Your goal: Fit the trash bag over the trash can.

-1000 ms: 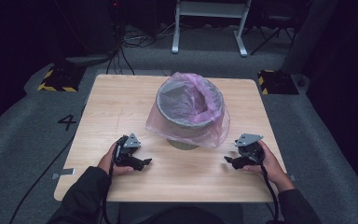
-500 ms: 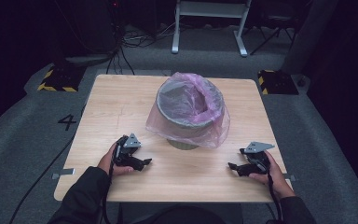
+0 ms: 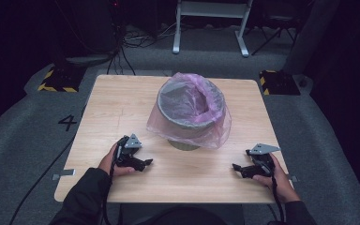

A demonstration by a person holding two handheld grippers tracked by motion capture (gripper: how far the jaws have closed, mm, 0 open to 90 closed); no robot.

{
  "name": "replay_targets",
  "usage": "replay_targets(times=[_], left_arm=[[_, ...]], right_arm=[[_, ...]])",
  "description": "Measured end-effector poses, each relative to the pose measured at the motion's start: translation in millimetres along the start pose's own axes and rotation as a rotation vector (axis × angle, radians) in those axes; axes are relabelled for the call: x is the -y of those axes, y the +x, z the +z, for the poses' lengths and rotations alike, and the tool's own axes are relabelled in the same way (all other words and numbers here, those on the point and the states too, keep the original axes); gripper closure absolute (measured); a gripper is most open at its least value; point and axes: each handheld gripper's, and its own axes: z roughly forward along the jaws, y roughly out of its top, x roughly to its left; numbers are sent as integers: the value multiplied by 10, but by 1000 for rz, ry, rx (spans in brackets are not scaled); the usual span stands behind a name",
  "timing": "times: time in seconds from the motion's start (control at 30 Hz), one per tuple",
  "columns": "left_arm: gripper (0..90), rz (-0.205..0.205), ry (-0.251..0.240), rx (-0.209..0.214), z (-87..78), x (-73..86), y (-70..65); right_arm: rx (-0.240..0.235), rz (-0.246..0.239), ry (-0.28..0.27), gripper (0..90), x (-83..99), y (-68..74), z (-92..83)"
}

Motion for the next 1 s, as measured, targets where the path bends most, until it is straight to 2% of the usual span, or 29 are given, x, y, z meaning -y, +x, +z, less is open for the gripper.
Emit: replay_targets(times=[0.4, 1.0], left_arm=[[132, 8, 0, -3, 5, -7, 10], [131, -1, -2, -9, 19, -19, 9]], right_arm=[[1, 2, 1, 95, -13, -13, 15], [-2, -2, 2, 95, -16, -27, 18]])
